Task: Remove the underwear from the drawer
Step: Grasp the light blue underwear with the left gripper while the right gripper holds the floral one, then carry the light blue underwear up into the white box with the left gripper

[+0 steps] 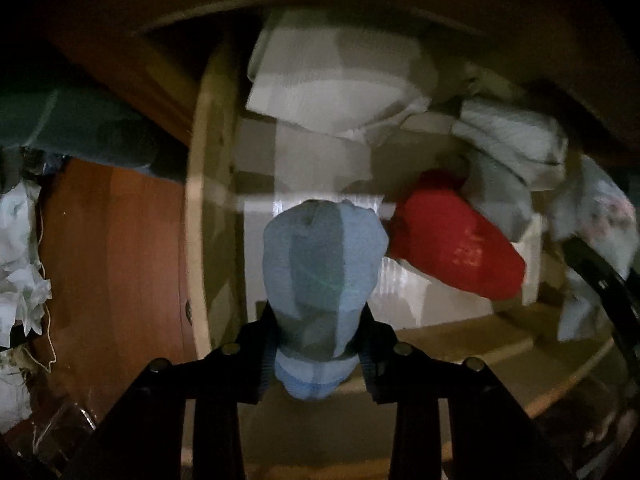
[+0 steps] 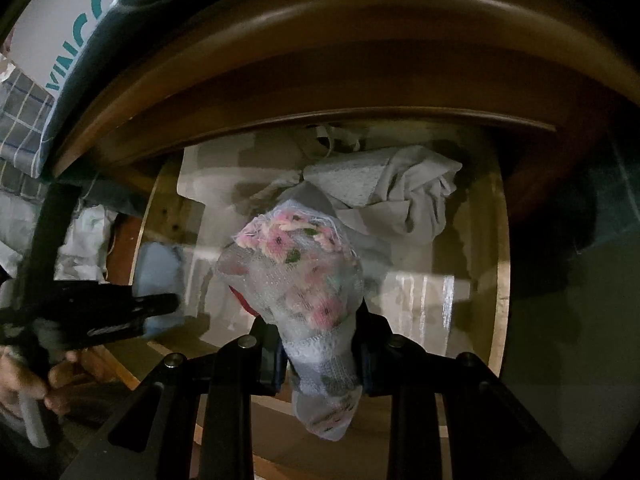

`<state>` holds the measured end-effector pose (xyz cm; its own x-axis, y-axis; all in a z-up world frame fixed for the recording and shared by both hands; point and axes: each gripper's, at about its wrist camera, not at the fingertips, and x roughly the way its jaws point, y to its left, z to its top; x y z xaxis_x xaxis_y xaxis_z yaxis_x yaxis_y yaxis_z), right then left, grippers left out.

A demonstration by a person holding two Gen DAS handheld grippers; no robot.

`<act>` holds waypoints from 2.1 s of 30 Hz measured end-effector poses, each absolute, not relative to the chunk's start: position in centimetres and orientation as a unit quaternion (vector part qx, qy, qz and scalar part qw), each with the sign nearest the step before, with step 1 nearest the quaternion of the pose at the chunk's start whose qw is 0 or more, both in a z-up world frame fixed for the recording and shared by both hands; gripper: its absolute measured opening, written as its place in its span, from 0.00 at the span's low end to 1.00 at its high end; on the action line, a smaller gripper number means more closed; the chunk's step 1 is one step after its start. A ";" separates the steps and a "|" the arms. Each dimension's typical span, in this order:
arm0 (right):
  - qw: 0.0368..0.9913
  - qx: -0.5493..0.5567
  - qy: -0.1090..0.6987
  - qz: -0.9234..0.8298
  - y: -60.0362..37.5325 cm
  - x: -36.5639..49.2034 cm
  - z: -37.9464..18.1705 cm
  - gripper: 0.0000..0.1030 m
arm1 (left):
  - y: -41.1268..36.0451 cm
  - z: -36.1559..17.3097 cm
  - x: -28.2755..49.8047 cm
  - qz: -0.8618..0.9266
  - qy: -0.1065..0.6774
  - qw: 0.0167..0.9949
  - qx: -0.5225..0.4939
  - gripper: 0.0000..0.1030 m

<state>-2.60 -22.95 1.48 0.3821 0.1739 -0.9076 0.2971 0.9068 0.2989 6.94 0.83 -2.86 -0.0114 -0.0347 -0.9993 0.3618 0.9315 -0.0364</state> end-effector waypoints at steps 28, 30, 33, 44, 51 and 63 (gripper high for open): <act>0.800 0.188 0.564 -0.079 -23.3 -3.0 0.9 0.25 | 3.3 19.8 2.1 -0.220 0.492 0.837 0.092 0.34; 0.800 0.189 0.564 -0.077 -23.3 -3.0 0.9 0.25 | 3.5 22.6 2.7 -0.223 0.466 0.852 0.083 0.34; 0.800 0.189 0.565 -0.078 -23.2 -3.0 0.8 0.25 | 3.3 26.8 4.2 -0.216 0.419 0.878 0.078 0.34; 0.794 0.205 0.568 -0.076 -23.5 -3.4 0.6 0.25 | -3.3 32.0 12.7 -0.226 0.378 0.891 0.109 0.34; 0.787 0.217 0.573 -0.069 -23.5 -3.3 0.2 0.25 | -6.8 27.1 17.7 -0.192 0.408 0.883 0.130 0.34; 0.779 0.229 0.581 -0.061 -23.3 -3.3 -0.2 0.25 | -7.7 22.4 20.4 -0.139 0.417 0.883 0.167 0.35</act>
